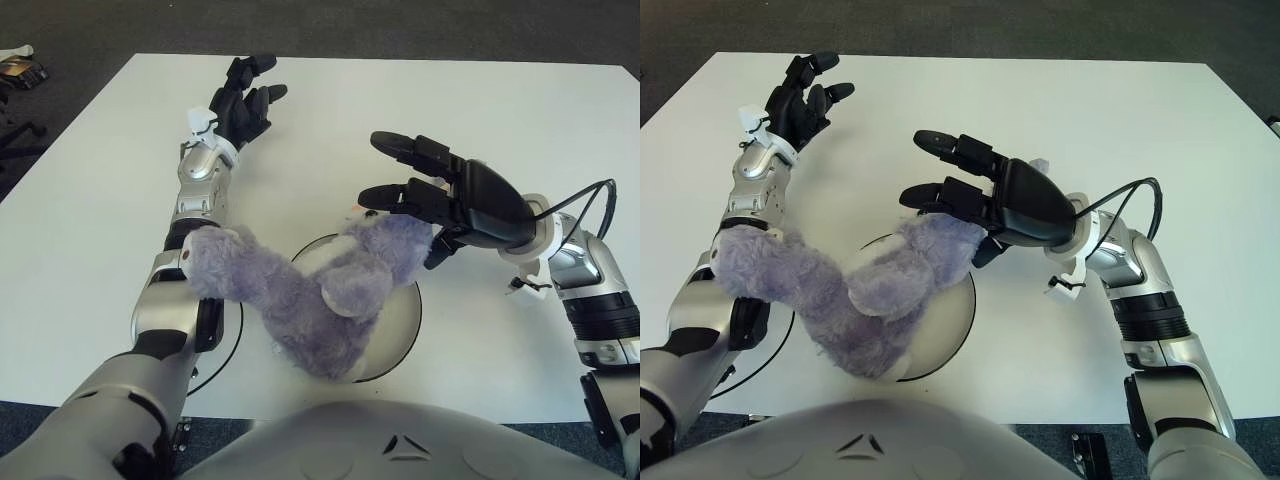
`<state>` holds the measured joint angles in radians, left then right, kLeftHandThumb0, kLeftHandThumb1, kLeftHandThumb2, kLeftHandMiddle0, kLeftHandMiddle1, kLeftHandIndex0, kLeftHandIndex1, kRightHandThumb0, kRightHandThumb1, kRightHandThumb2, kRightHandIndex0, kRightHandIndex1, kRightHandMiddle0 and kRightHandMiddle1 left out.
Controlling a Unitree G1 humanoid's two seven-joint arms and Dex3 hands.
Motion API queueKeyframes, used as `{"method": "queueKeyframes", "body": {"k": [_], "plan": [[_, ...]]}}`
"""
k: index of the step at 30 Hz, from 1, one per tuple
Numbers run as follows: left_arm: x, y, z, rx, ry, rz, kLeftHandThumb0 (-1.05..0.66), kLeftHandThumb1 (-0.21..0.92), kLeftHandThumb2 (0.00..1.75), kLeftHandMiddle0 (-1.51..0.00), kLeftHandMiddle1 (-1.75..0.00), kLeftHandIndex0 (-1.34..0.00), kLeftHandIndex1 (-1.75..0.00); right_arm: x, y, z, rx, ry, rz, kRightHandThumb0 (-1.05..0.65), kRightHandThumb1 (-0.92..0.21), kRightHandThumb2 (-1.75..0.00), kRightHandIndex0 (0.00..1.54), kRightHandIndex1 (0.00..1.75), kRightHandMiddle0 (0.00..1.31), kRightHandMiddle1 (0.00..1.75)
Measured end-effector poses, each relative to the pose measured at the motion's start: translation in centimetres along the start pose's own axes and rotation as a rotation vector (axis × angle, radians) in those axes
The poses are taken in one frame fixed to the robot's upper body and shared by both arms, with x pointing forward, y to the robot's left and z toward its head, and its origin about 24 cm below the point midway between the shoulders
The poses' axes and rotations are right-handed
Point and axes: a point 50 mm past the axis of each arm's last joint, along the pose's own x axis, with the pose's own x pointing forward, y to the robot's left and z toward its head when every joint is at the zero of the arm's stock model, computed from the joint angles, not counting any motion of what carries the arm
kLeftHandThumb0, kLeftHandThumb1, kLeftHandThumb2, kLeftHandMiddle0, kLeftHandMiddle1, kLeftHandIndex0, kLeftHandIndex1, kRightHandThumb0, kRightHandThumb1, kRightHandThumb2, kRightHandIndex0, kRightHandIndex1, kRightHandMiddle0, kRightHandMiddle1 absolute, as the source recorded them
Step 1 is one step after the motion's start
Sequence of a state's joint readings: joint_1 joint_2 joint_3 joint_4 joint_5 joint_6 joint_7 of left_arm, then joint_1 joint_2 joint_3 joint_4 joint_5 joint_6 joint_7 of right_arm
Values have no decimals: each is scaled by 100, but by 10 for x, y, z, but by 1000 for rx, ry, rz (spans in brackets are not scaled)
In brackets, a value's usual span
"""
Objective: Put the doll into the plate.
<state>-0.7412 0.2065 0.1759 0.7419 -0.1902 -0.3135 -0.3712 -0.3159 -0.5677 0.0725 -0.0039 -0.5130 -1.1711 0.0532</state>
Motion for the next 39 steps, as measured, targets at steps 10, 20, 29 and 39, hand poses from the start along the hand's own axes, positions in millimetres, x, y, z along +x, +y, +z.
{"method": "queueKeyframes", "body": {"k": [10,20,29,39], "plan": [[0,0,0,0,0,-1,-52,79,71,-25,-84,0,-95,-4,-4,0,33,26,59,27,-31,-138,0,0,0,57],[0,0,0,-9,0,-9,-50,77,74,-24,-85,0,-95,-4,-9,0,8,-4,74,26,-35,-136,0,0,0,65],[1,0,0,-8,-1,-14,-51,77,76,-22,-83,0,-94,-5,-24,-2,-65,-47,50,25,-37,-135,0,0,0,81],[1,2,1,-8,0,-7,-52,76,75,-21,-81,0,-92,-22,-37,2,97,80,167,20,-43,-134,0,0,0,92]]}}
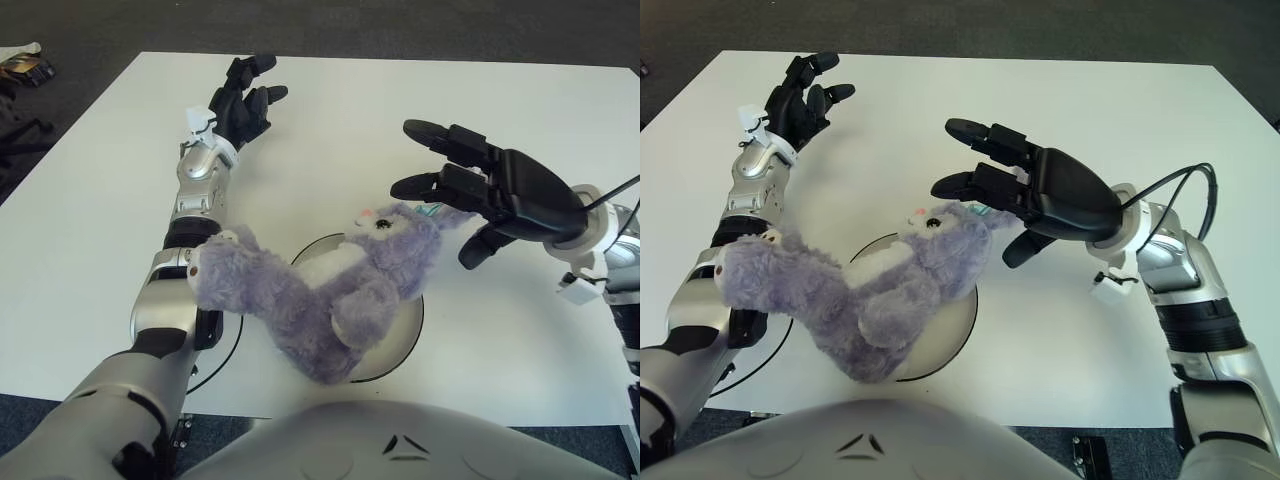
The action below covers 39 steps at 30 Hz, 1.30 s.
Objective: Put the doll into the plate.
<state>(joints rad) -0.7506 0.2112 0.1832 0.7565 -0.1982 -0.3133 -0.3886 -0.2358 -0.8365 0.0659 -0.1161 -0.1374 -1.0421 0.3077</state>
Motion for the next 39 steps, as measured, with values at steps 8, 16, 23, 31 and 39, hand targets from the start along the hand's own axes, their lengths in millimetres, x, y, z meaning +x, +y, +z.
{"method": "queueKeyframes", "body": {"k": [8,16,23,31,39], "plan": [[0,0,0,-8,1,1,-50,75,74,-23,-83,0,-94,0,-10,2,69,50,77,16,-49,-134,6,3,0,101],[1,-2,0,-12,-1,-2,-49,73,78,-25,-89,0,-95,-5,-15,1,192,134,126,10,-56,-133,15,8,0,106],[1,-1,0,-20,8,-2,-48,73,79,-24,-89,0,-95,-11,-18,-1,255,207,210,-2,-69,-123,20,8,0,95],[1,-1,0,-29,7,-2,-48,73,79,-25,-88,0,-93,-14,-20,-8,264,276,207,-14,-84,-106,14,4,0,74],[1,-1,0,-29,6,-7,-46,73,81,-27,-87,0,-92,-20,-21,-22,134,434,48,-15,-57,-110,19,5,0,85]]}}
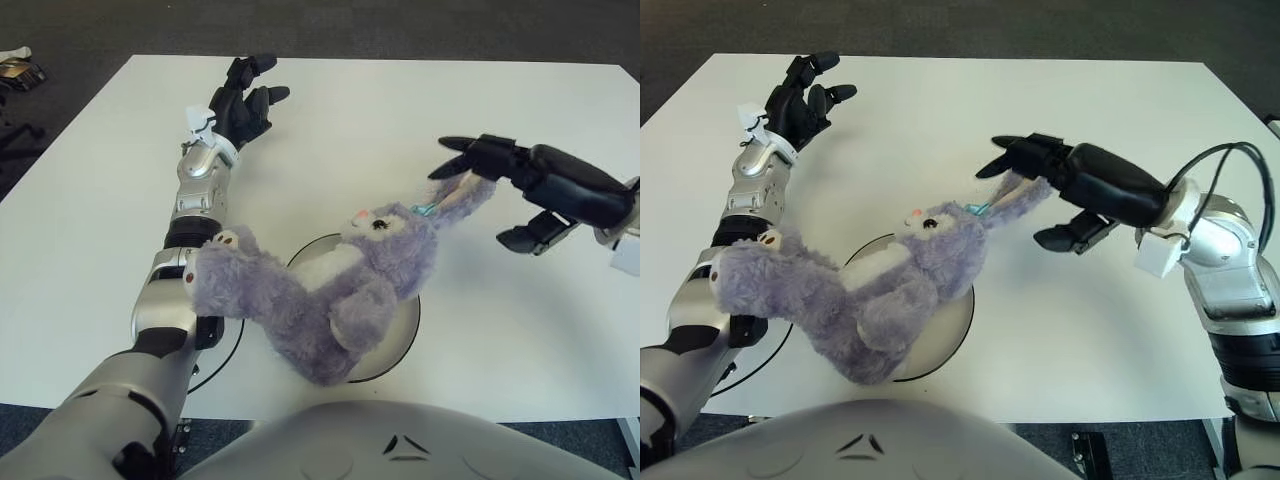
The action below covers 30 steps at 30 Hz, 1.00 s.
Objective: Put the doll into the plate.
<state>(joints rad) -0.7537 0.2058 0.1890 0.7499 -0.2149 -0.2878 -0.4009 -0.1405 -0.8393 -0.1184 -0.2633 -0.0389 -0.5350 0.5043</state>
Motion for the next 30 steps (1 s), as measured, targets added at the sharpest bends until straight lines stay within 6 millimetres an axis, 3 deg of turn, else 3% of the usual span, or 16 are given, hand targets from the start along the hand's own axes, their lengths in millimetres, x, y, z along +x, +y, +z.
{"method": "queueKeyframes", "body": {"k": [4,10,21,26,30], "plan": [[0,0,1,8,-6,-3,-43,73,83,-27,-87,0,-94,2,2,-4,-4,69,-98,-1,-37,-123,20,5,0,93],[0,-1,4,35,-27,-8,-41,73,85,-27,-88,0,-101,5,4,-12,41,216,-145,11,-22,-132,21,4,0,94],[1,0,9,63,-44,5,-44,76,85,-29,-91,0,-97,16,13,-22,128,265,-274,18,-16,-139,27,8,0,102],[0,0,8,77,-45,7,-47,77,83,-29,-89,0,-95,15,20,-34,162,293,-350,10,-15,-136,34,14,2,111],[-2,1,7,92,-43,14,-49,78,81,-29,-88,0,-96,13,28,-48,187,337,-392,-4,-18,-128,27,42,5,114]]}}
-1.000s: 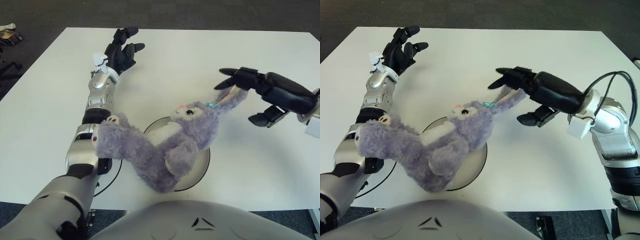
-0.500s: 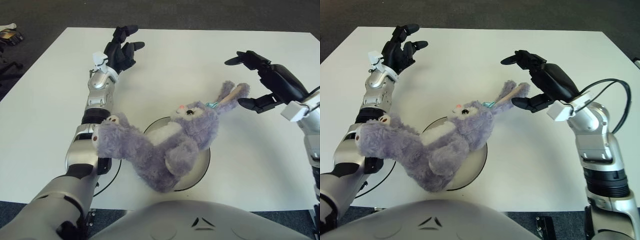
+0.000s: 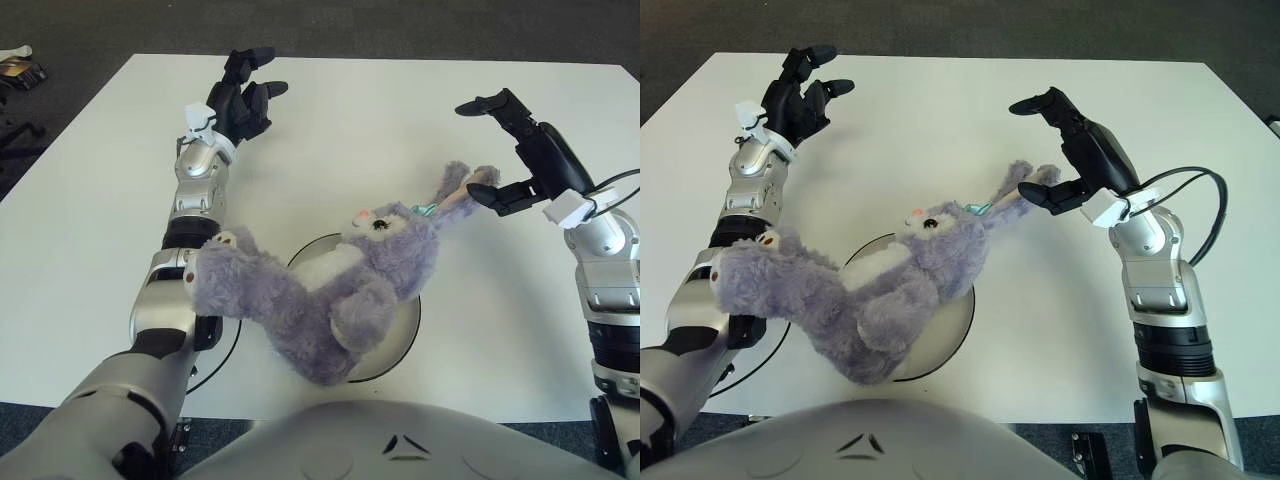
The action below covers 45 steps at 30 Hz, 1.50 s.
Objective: Put the doll into the plate.
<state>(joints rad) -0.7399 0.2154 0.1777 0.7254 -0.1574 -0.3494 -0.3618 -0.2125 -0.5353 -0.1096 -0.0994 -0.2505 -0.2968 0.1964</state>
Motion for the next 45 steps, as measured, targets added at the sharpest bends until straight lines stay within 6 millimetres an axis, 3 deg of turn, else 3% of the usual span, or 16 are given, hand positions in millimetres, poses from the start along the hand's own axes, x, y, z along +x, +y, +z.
{"method": "queueKeyframes", "body": {"k": [7,18,23,28,30,33,42,45], "plan": [[-4,6,-6,21,23,22,-51,79,79,-28,-85,0,-101,5,4,-25,47,66,-53,5,-17,-134,26,72,10,118],[-12,12,-22,15,84,95,-45,79,81,-31,-87,0,-111,18,6,-29,224,42,-153,12,-22,-140,32,93,21,123],[-13,13,-23,11,89,119,-44,80,83,-35,-91,0,-118,21,5,-37,280,81,-181,-14,-30,-124,35,101,24,126],[-13,14,-23,8,88,133,-43,79,85,-36,-96,0,-125,23,3,-44,335,131,-208,-23,-34,-118,41,112,25,130],[-13,14,-24,4,88,139,-43,79,87,-36,-99,-1,-130,24,3,-46,368,156,-224,-12,-49,-98,47,133,28,140],[-13,12,-25,-4,96,149,-42,77,89,-36,-104,-2,-134,25,4,-51,432,215,-253,-4,-59,-85,50,149,31,149],[-13,8,-30,-26,121,171,-42,74,92,-37,-114,-5,-144,23,9,-58,573,338,-292,-1,-68,-78,42,161,29,160],[-15,8,-32,-30,127,179,-37,86,65,-38,-116,-14,-165,23,10,-58,602,366,-304,0,-69,-77,40,161,28,161]]}}
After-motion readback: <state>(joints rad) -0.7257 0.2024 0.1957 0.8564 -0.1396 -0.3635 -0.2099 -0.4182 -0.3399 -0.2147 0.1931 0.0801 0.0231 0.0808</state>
